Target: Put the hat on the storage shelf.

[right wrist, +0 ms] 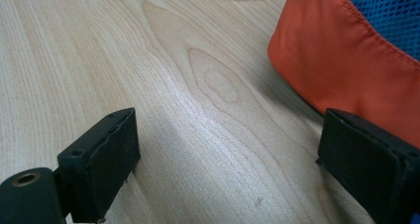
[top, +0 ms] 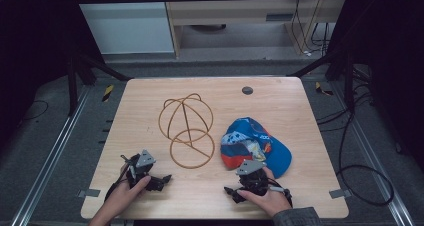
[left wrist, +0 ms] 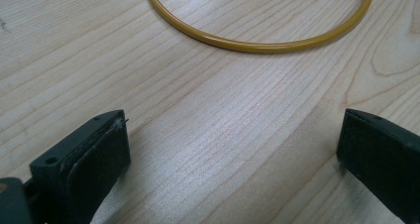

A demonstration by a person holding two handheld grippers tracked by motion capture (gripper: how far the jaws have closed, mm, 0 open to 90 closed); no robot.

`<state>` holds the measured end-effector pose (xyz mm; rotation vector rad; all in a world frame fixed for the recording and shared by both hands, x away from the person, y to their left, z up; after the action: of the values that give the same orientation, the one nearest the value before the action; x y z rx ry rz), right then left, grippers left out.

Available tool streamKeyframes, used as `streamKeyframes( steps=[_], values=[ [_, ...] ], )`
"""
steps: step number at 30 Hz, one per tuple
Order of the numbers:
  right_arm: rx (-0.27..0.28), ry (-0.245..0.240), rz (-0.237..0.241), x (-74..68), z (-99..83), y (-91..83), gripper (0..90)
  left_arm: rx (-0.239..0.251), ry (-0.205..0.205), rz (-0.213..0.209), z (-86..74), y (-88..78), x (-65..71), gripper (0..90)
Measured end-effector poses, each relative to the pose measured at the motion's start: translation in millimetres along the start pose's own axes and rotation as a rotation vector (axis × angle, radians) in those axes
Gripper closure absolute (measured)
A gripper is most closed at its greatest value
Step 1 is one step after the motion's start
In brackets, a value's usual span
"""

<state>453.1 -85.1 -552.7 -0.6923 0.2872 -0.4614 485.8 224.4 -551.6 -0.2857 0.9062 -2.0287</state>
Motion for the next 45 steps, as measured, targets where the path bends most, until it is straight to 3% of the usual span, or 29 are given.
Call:
streamKeyframes(
  steps=[13,18,25,33,45],
  values=[
    [-0.001,0.013,-0.017,1.0,0.1,0.2,8.4,0.0,0.0,0.001,0.0,-0.1,0.1,0.0],
    [-0.01,0.032,-0.027,3.9,0.6,-6.0,14.3,0.0,-0.001,0.001,-0.1,-0.1,0.2,0.0],
    [0.002,0.028,-0.044,7.7,8.5,-34.1,14.6,0.0,0.0,-0.001,-0.3,-0.5,0.7,0.0],
    [-0.015,0.048,-0.093,31.1,15.5,-74.0,19.3,0.0,0.0,-0.001,-0.3,-0.5,0.7,0.0],
    [-0.123,0.079,-0.141,65.3,15.5,-105.8,26.3,0.0,0.001,-0.001,-0.3,-0.5,0.7,0.0]
  ],
)
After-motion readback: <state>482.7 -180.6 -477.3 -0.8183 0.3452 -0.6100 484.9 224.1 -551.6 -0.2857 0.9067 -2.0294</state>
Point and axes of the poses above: each handheld gripper's, and its own axes: y roughly forward along the jaws, z roughly out of its top, x roughly to its right, the point moved 6 cm from there along y, roughly forward along the jaws, and after that the axes turned 9 degrees about z, right-handed, at the moved point
